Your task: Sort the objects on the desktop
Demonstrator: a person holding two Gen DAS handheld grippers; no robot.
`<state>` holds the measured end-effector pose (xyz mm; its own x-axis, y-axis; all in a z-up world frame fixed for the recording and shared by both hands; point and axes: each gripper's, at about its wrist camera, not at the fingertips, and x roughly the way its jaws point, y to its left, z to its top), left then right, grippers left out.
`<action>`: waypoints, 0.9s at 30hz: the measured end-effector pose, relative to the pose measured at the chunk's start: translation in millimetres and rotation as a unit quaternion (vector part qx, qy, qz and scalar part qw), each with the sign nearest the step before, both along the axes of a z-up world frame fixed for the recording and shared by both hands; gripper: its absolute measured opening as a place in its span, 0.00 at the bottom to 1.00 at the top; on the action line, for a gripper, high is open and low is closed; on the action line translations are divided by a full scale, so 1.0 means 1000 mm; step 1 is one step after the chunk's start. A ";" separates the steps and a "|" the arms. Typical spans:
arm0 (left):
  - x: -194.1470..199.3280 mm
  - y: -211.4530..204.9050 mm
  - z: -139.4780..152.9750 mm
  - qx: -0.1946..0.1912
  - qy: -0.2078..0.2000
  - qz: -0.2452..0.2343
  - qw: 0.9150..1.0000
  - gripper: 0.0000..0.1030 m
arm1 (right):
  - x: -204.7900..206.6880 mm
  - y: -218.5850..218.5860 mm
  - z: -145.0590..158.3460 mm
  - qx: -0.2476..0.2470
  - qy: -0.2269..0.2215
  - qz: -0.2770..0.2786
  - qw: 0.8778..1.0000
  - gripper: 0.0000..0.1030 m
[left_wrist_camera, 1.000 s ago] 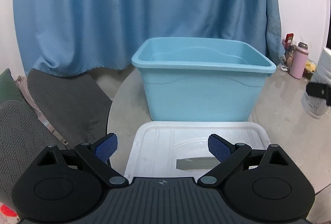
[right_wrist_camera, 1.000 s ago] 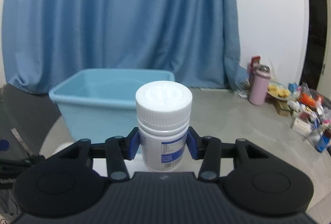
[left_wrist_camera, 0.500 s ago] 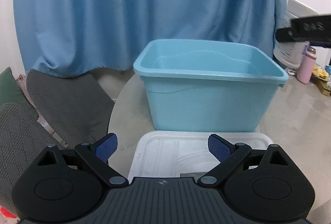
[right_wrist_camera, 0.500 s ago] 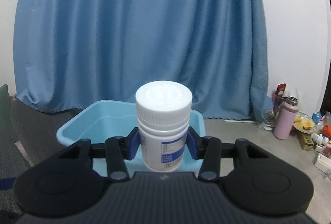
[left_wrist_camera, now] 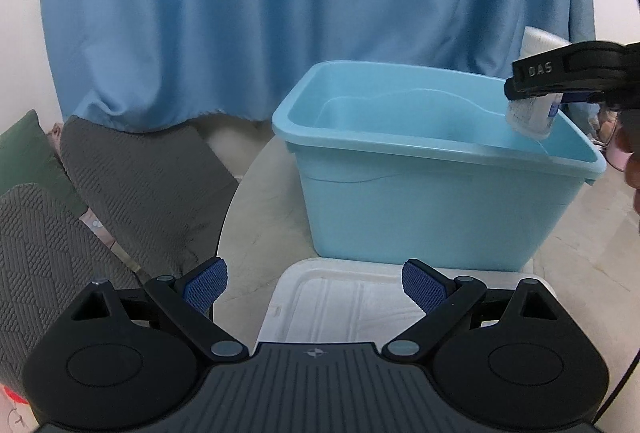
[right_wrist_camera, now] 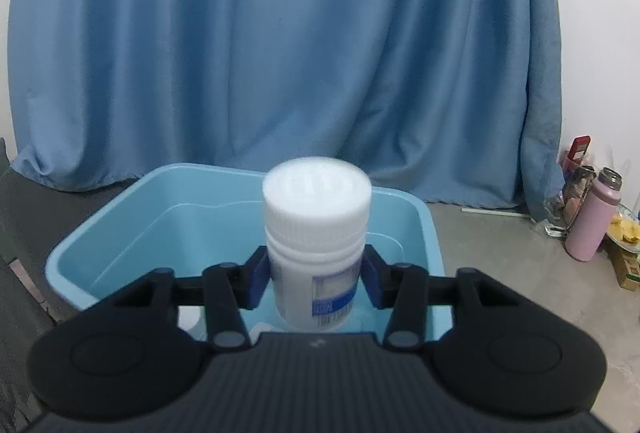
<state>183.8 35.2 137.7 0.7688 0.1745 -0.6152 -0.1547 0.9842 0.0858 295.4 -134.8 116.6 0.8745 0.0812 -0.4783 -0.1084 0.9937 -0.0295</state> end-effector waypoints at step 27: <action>-0.012 0.002 0.020 0.005 -0.019 -0.025 0.999 0.93 | -0.079 -0.020 0.020 0.004 -0.033 -0.038 0.999 0.89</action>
